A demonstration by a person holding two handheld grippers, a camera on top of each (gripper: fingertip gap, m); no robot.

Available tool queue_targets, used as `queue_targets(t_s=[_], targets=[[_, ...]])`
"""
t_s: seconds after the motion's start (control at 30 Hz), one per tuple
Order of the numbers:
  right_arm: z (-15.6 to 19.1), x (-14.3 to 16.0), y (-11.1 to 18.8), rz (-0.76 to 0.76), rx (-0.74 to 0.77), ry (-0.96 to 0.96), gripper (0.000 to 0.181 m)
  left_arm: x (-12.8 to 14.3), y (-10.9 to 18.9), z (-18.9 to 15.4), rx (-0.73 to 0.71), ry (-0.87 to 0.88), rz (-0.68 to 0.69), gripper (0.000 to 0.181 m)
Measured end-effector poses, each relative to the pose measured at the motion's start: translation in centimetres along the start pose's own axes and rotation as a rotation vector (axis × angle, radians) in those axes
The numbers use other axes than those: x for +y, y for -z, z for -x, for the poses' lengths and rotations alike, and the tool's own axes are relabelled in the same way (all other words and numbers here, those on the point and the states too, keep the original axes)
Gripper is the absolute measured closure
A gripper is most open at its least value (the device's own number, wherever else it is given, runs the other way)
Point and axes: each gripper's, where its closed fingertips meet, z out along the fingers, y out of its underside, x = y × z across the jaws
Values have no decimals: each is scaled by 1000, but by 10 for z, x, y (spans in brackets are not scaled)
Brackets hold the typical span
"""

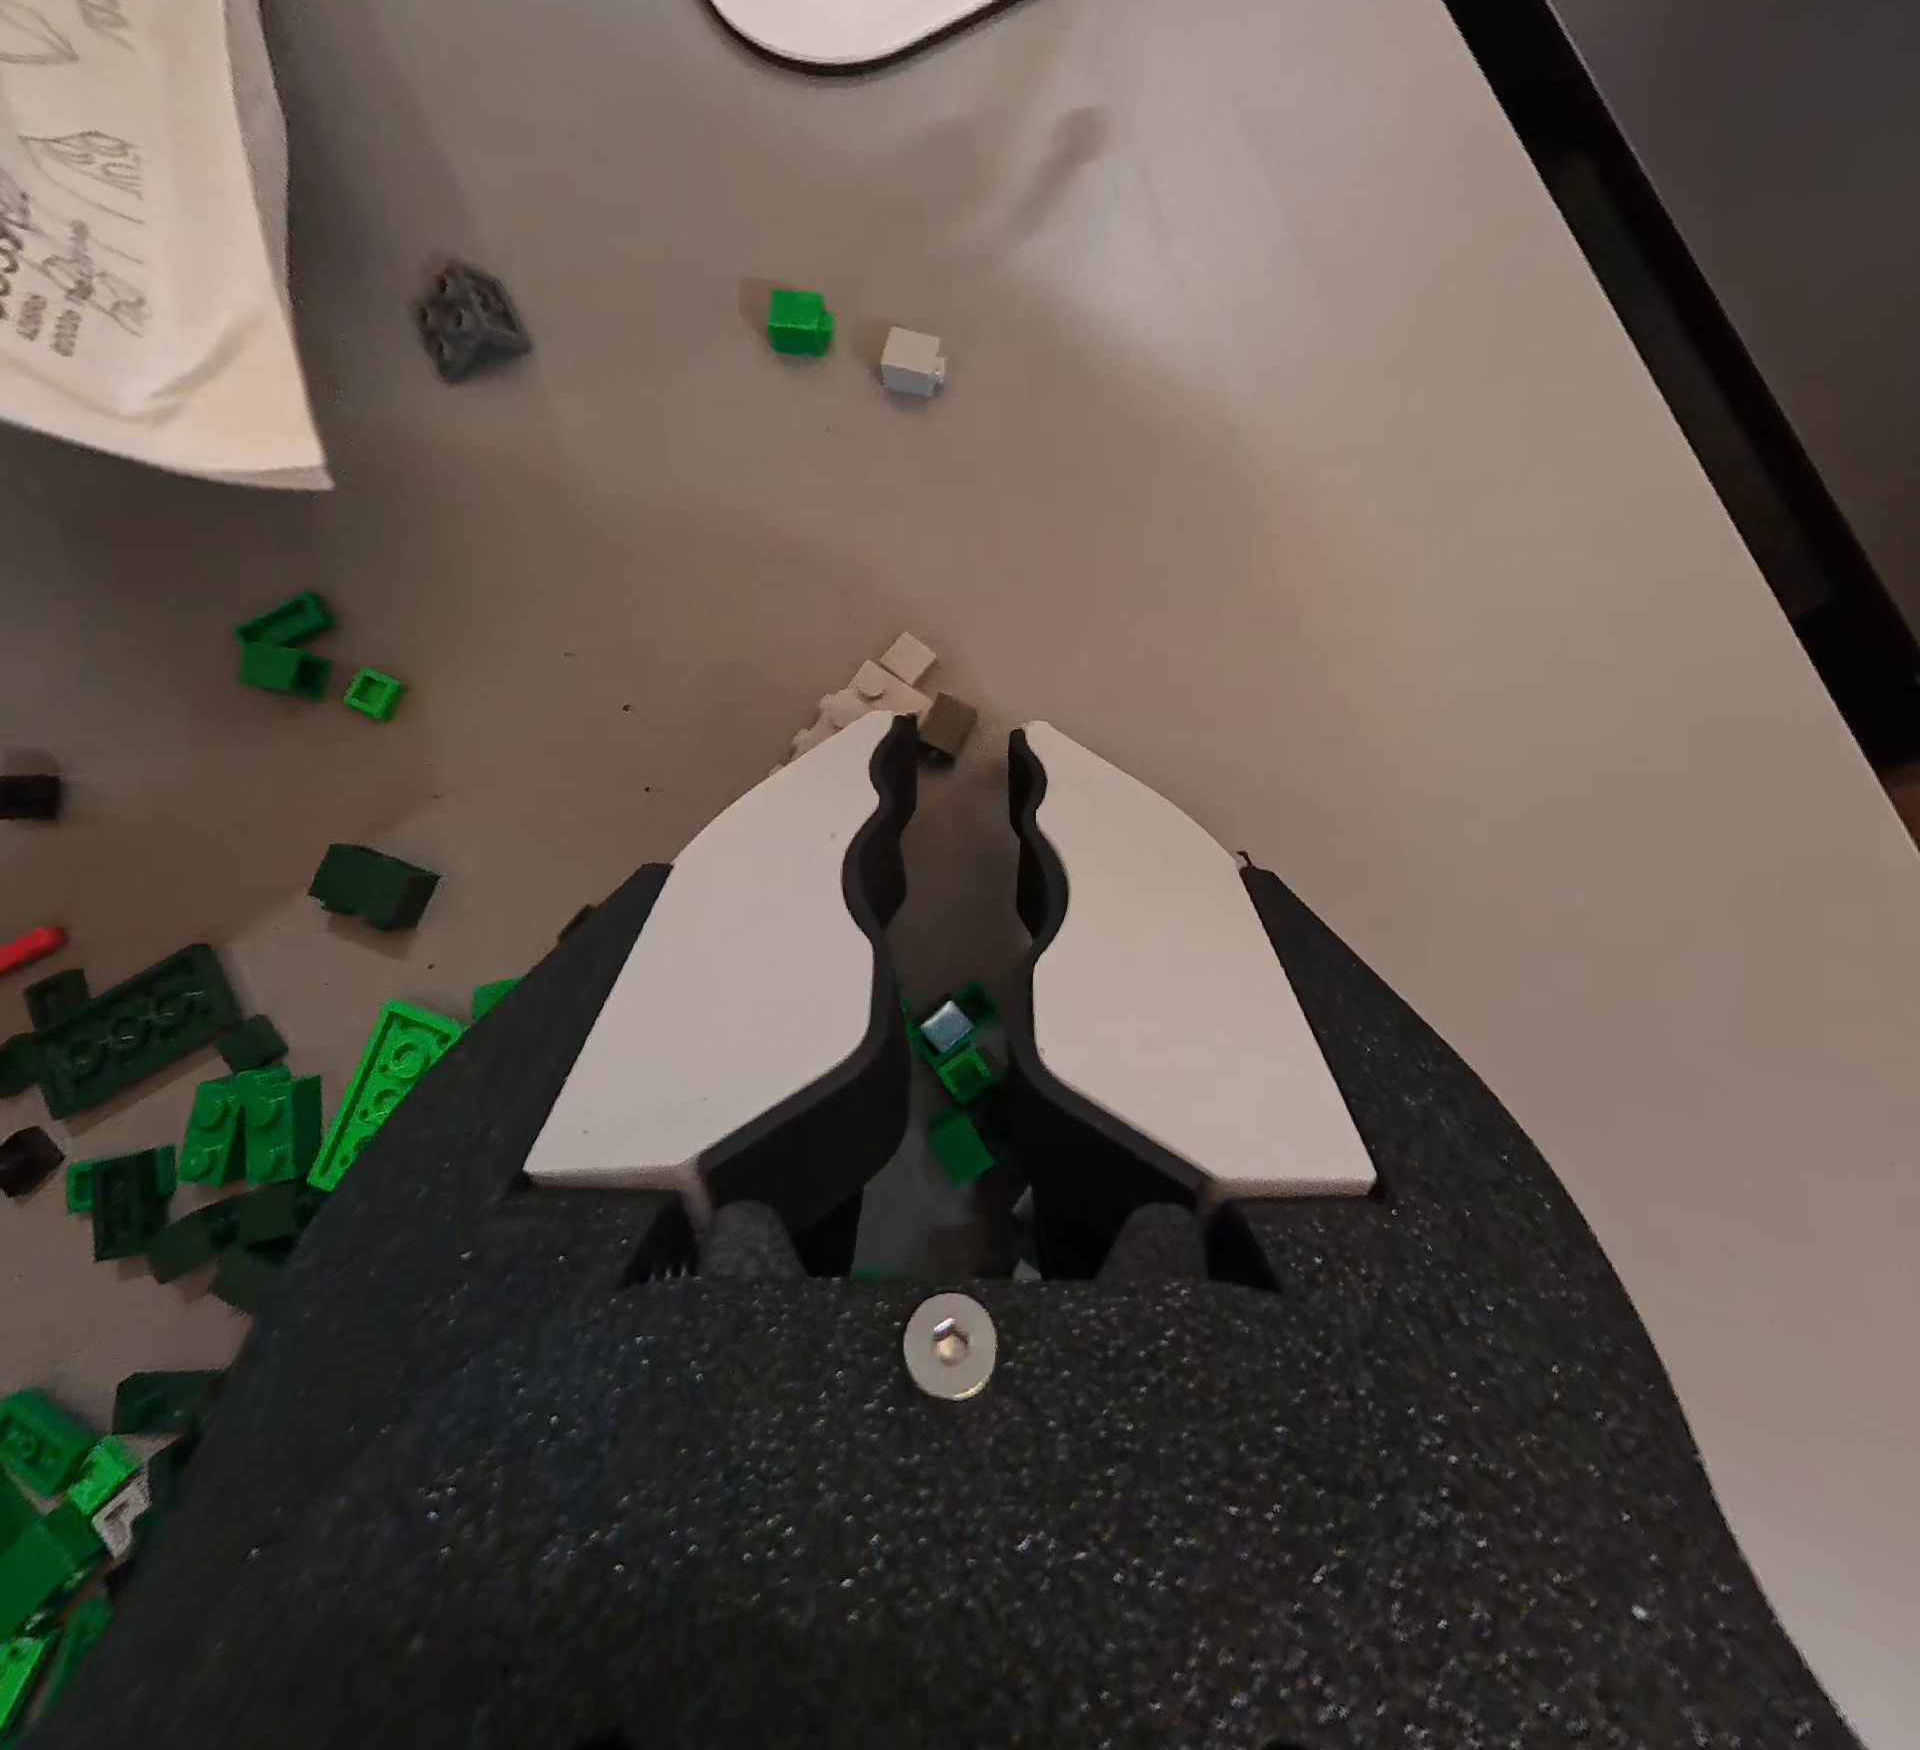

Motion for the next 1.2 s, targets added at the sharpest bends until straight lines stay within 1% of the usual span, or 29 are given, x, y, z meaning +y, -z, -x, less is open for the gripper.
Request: queue_targets(t_s=[0.1, 0.2, 0.27, 0.33, 0.4, 0.5, 0.6, 0.67, 0.73, 0.83, 0.9, 1.0, 1.1, 1.2], targets=[[-2, -1, -2, -7, -14, -11, 166, -1, 0, -2, 5, -6, -2, 181], [5, -2, -5, -1, -70, -10, 174, -1, -1, -3, 7, -10, 0, 181], [5, -4, -2, -15, -50, 19, 174, -1, -1, -4, 9, -13, 3, 181], [10, -15, 8, -85, -18, 72, 174, -2, -2, -4, 9, -13, 3, 181], [23, -32, 27, -181, 21, 160, 174, -2, -2, -4, 8, -13, 3, 181], [60, -72, 71, -368, 121, 392, 174, -2, -3, -4, -2, -13, 6, 181], [120, -118, 115, -558, 168, 622, 174, -2, -6, -5, -8, -22, 20, 181], [161, -142, 129, -620, 162, 755, 174, -3, -8, -8, -6, -29, 27, 181], [194, -155, 125, -613, 150, 875, 175, -3, -10, -10, -5, -38, 33, 181], [215, -160, 100, -513, 186, 1026, 175, -5, -10, -13, -1, -46, 32, 181], [219, -160, 86, -462, 214, 1085, 175, -6, -9, -15, 3, -51, 27, 181], [220, -160, 73, -422, 214, 1092, 175, -7, -7, -17, 11, -55, 19, 181], [218, -158, 67, -390, 221, 1088, 174, -7, -7, -18, 19, -55, 17, 181], [217, -156, 67, -376, 232, 1081, 167, -6, -7, -17, 19, -52, 18, 181]])
